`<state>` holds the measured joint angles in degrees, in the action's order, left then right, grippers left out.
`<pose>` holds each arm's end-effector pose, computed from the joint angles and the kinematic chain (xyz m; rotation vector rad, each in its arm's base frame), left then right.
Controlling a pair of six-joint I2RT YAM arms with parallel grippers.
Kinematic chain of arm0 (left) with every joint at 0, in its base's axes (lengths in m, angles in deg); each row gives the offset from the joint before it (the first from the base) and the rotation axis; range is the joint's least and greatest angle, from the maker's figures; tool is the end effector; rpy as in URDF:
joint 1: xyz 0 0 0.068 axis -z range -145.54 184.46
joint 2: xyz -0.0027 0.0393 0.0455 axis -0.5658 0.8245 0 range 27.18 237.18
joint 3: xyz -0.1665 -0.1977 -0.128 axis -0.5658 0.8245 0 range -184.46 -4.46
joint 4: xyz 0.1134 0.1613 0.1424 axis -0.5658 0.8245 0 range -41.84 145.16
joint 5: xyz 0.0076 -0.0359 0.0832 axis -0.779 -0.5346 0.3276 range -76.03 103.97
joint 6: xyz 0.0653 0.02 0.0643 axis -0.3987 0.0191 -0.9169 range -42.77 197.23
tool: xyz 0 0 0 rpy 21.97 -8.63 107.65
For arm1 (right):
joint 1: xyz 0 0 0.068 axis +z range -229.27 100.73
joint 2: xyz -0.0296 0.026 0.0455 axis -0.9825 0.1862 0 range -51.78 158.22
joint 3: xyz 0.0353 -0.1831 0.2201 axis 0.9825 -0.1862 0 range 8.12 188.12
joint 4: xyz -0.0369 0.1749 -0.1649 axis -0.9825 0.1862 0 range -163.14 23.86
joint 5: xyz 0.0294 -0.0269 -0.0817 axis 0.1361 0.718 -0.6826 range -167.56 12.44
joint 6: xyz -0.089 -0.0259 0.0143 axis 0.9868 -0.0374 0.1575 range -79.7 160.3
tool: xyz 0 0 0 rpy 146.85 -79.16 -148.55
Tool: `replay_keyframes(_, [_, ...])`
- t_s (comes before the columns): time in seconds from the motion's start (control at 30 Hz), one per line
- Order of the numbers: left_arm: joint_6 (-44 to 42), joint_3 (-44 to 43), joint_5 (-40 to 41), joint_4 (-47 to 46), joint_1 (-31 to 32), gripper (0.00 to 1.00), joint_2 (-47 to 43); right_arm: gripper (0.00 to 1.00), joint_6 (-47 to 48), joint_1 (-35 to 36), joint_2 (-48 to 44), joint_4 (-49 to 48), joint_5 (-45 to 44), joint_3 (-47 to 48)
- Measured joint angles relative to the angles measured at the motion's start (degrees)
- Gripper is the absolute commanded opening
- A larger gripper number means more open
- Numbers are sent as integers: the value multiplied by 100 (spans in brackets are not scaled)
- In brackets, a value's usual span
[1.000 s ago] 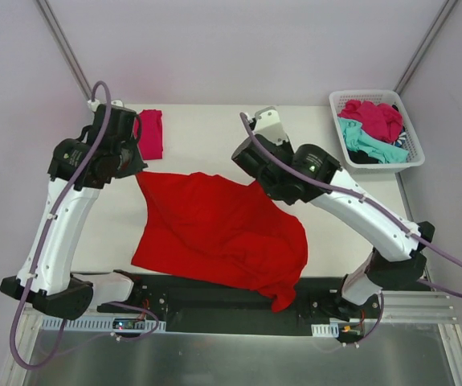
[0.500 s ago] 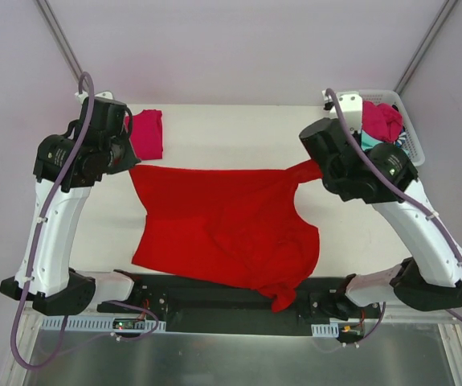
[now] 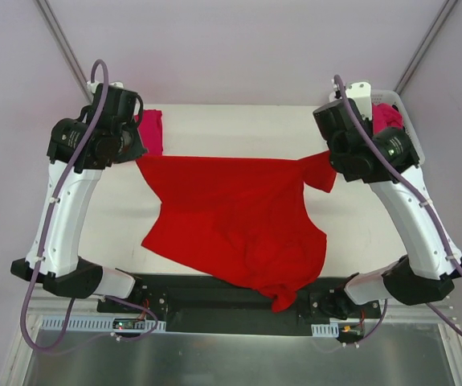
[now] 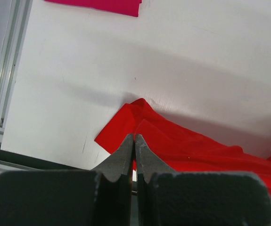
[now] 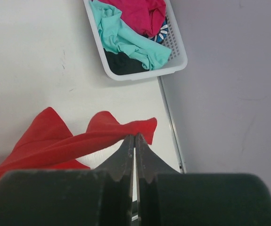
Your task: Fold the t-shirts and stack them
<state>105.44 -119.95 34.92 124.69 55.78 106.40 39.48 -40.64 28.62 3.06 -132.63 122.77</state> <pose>0.2258 -0.0556 0.4715 -0.3220 2.1958 -0.0580 0.2127 0.0813 0.4843 -0.2057 2.0161 -0.6718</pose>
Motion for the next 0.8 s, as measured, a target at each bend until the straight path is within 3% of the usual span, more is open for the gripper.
replay_keyframes(0.33, [-61,-107,59,4,0,0,118,1,195,-87,337,0,313,55])
replay_keyframes(0.6, [-35,-92,59,13,0,0,-494,1,-164,507,-345,15,483,92])
replay_keyframes(0.8, [15,-203,57,13,4,0,-935,1,-472,820,-590,68,501,962])
